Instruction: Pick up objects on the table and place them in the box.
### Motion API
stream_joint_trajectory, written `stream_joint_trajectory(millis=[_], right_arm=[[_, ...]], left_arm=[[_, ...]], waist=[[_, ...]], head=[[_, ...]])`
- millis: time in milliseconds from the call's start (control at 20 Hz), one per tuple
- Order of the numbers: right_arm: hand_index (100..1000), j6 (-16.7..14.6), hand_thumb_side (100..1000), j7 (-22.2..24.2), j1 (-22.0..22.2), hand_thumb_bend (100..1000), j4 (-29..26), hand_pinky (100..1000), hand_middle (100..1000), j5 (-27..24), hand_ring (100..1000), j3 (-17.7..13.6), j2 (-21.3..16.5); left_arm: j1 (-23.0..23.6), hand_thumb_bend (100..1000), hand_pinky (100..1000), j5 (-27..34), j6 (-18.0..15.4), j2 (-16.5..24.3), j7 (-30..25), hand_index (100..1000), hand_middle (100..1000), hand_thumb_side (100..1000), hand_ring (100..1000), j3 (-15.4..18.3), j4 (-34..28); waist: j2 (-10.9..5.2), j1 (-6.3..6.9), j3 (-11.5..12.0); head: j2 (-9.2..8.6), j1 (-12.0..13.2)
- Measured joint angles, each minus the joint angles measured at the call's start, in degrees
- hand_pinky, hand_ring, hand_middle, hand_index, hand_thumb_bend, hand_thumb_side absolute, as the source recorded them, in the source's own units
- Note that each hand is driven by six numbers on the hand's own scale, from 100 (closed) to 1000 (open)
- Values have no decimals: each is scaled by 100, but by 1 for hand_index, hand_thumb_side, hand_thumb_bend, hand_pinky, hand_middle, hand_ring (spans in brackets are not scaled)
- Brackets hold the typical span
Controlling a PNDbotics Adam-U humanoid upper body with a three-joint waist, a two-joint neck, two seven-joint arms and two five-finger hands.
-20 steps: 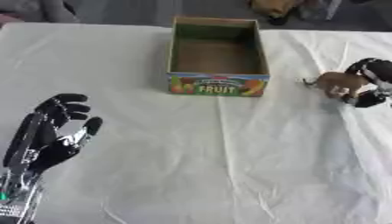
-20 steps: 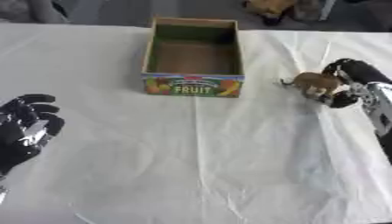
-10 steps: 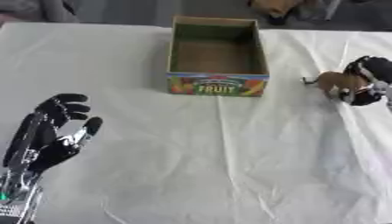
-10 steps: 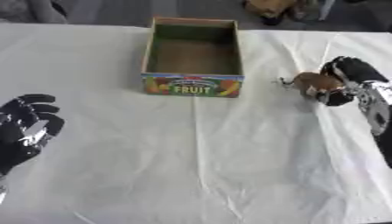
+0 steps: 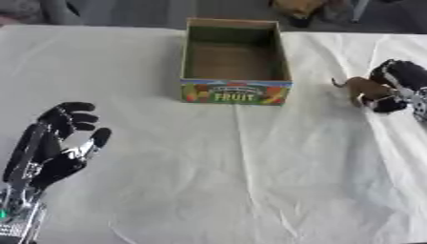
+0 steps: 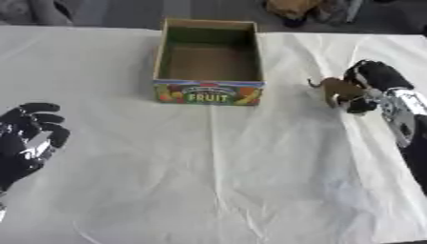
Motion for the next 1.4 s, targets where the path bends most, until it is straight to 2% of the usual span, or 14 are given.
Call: stream_joint_trajectory(millis=[300,400,450,600,1100,1400], right_arm=[[468,15,100,-85,0,188,-39,634,398,3,584,19,22],[462,25,100,-115,0,101,-76,630,391,3,577,31,27],[462,30,100,-133,0,131,-100,630,391,3,577,31,27],[463,42,100,-174,-2,100,-218,631,388,-1,572,34,27],[465,39,100,-46,-207,100,-1077,634,386,-197,573,174,-116],[465,84,100,46,-207,100,-1230,634,386,-255,573,188,-137]], left_arm=[[0,569,675,0,0,0,0,733,690,360,676,0,0],[0,569,675,0,0,0,0,733,690,362,676,0,0],[0,569,675,0,0,0,0,733,690,362,676,0,0],[0,570,675,0,0,0,0,733,689,362,674,0,0],[3,570,674,0,0,0,0,733,688,363,673,0,1],[3,570,674,0,0,0,0,733,688,363,673,0,1]], waist=[[-1,0,0],[-1,0,1],[-2,0,1],[-5,-2,1],[-43,-32,-22],[-43,-35,-23]], head=[[0,0],[0,0],[0,0],[0,3],[0,27],[0,28]])
